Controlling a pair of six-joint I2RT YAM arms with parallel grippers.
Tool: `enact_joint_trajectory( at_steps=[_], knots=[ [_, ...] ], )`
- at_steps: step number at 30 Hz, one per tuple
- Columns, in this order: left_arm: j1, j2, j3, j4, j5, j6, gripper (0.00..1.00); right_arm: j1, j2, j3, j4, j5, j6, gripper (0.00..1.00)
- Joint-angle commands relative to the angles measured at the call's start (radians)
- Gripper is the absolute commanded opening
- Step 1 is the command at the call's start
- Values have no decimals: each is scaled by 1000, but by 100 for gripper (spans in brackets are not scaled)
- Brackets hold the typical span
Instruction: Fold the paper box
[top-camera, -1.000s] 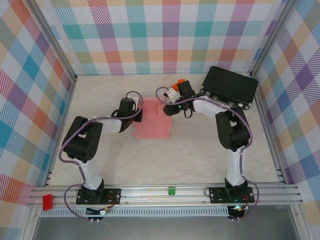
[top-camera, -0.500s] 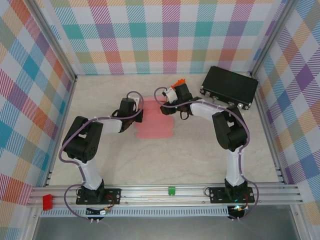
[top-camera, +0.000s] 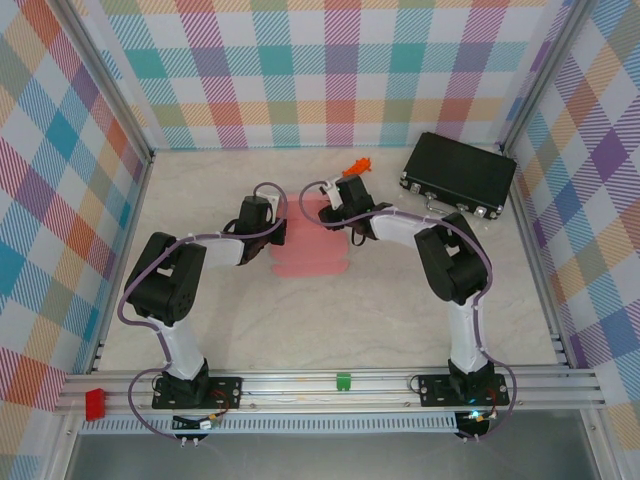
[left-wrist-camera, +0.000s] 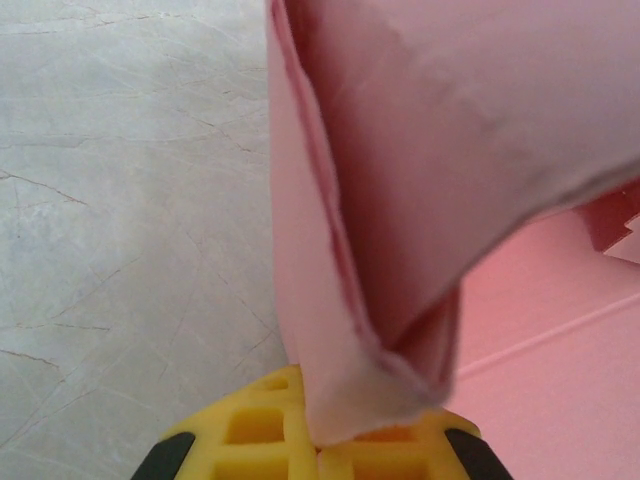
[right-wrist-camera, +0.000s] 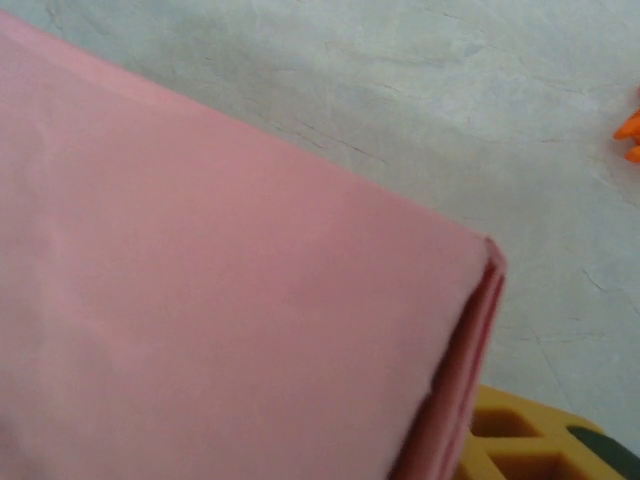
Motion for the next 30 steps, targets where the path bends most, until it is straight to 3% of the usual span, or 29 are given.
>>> enact_joint_trajectory(
  at_steps=[1,11,20,30],
  knots=[
    [-16,2,21,8,34,7,4,22,14,-8,60,78,4,40],
    [-17,-15,23,-24,57,-10,3,33,41,35,36,143,-1,26],
    [-46,-69,18,-112,1,-118,3,52,78,101,-25,198,-20,24],
    [-59,-65,27,-123,-12,-126,3,70,119,163,-91,282,-40,21]
  ],
)
